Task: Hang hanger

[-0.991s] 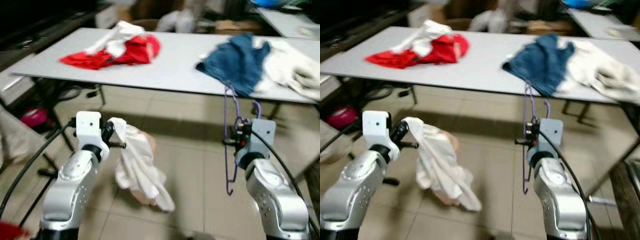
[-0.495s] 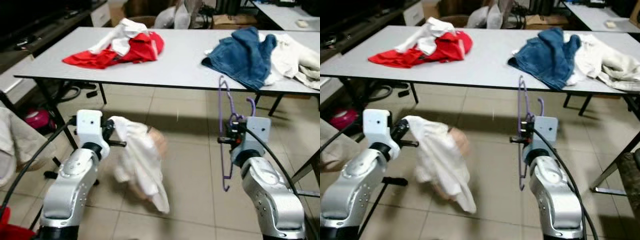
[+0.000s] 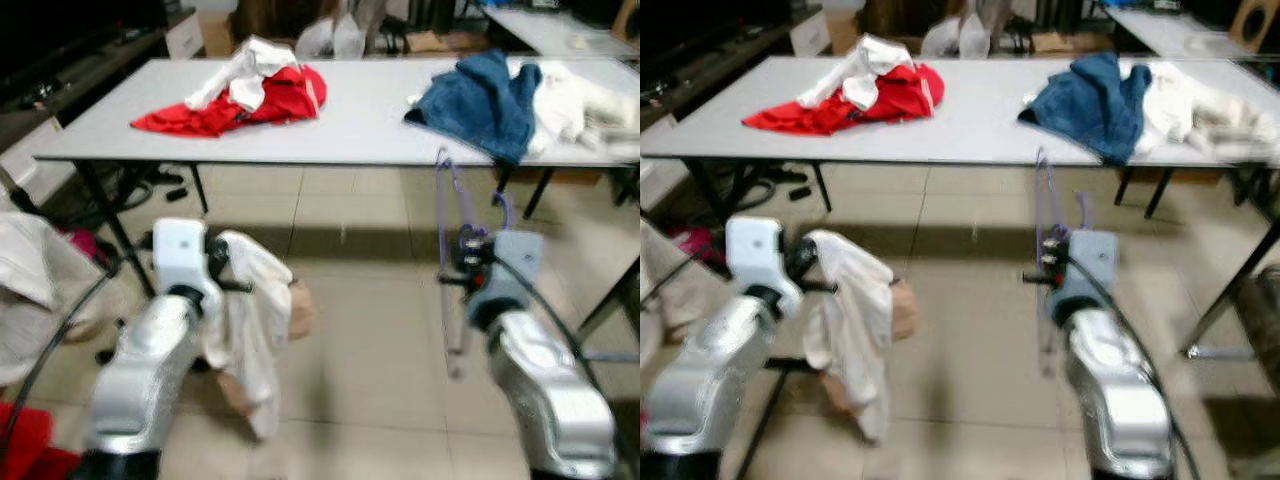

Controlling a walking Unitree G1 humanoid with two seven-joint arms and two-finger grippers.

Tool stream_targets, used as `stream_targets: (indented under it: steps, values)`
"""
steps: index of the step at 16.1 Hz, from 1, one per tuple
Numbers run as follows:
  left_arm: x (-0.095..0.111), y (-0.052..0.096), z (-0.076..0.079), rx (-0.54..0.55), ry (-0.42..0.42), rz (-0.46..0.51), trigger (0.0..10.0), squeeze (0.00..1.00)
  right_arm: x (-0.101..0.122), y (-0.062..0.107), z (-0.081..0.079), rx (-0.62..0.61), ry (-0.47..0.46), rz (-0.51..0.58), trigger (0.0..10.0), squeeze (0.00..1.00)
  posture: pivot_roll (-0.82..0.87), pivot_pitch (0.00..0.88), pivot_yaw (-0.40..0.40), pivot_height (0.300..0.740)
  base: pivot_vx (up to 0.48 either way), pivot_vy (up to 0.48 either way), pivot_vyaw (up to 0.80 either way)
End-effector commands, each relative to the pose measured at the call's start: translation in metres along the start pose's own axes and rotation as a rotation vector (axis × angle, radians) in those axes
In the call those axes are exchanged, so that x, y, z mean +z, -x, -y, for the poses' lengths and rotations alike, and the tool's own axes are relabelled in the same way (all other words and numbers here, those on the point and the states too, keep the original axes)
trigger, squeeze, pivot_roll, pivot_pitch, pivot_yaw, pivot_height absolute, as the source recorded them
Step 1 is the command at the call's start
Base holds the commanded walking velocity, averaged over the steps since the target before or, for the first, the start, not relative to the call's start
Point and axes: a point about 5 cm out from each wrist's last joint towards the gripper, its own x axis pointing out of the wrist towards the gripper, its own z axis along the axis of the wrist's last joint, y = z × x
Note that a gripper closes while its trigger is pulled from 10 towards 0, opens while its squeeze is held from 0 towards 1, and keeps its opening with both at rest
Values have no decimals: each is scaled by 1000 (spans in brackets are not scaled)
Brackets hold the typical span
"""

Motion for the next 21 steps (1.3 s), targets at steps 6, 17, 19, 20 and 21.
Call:
stream_targets:
  steps: [6,17,19,20,21]
  values:
    - [7,1,-8,72,-34,27,10000,0,2,0,-1,-11,73,7,10000,0,-129,8,74,740,0,189,0]
    - [23,-12,3,29,-7,123,10000,0,17,-8,-4,36,41,93,10000,0,-144,0,58,740,131,0,0]
    - [24,-13,2,30,-6,131,10000,0,18,-10,-5,54,70,104,10000,0,-146,0,54,740,336,0,0]
    - [24,-13,1,30,-9,133,10000,0,17,-11,-7,95,67,93,10000,0,-147,0,52,740,352,0,0]
    - [24,-13,1,32,-10,135,10000,0,17,-10,-9,128,53,86,10000,0,-147,0,50,740,368,0,0]
